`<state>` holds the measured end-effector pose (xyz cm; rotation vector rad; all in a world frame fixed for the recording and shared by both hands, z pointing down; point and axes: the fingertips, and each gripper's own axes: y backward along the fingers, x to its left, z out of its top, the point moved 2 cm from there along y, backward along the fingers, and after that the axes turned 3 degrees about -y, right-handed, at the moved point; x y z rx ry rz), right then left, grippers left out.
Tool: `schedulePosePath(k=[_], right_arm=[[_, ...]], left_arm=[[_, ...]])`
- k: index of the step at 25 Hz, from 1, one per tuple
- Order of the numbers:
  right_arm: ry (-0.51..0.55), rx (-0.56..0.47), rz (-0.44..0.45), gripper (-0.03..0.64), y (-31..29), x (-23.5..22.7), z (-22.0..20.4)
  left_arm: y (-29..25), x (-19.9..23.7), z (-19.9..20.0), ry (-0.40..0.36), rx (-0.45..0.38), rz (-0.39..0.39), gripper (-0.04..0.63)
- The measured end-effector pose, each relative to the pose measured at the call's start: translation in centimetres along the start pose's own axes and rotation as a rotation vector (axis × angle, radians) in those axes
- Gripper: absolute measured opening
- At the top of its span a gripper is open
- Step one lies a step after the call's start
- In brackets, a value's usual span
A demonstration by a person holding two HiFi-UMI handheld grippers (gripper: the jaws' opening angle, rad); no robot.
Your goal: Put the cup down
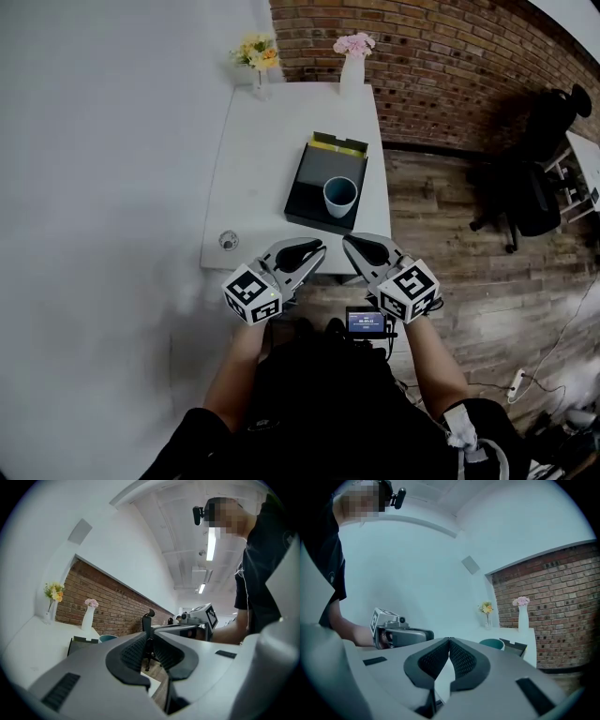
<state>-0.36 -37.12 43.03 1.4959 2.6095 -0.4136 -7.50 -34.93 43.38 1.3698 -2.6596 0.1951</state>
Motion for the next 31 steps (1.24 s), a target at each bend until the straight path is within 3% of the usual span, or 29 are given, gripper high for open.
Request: schedulePosePath(k=[8, 31], right_arm=[[0.018, -0.011, 0.016, 0.014, -0.5, 0.3, 0.9], [-0.012, -0.046, 0.003, 0.015, -0.3, -0.8, 1.4]], left_arm=[[0.5, 0.2, 0.4, 0.001, -0.006, 0.025, 0.014], [-0.6, -0.1, 1.1, -0.032, 0.023, -0.017, 0.008]])
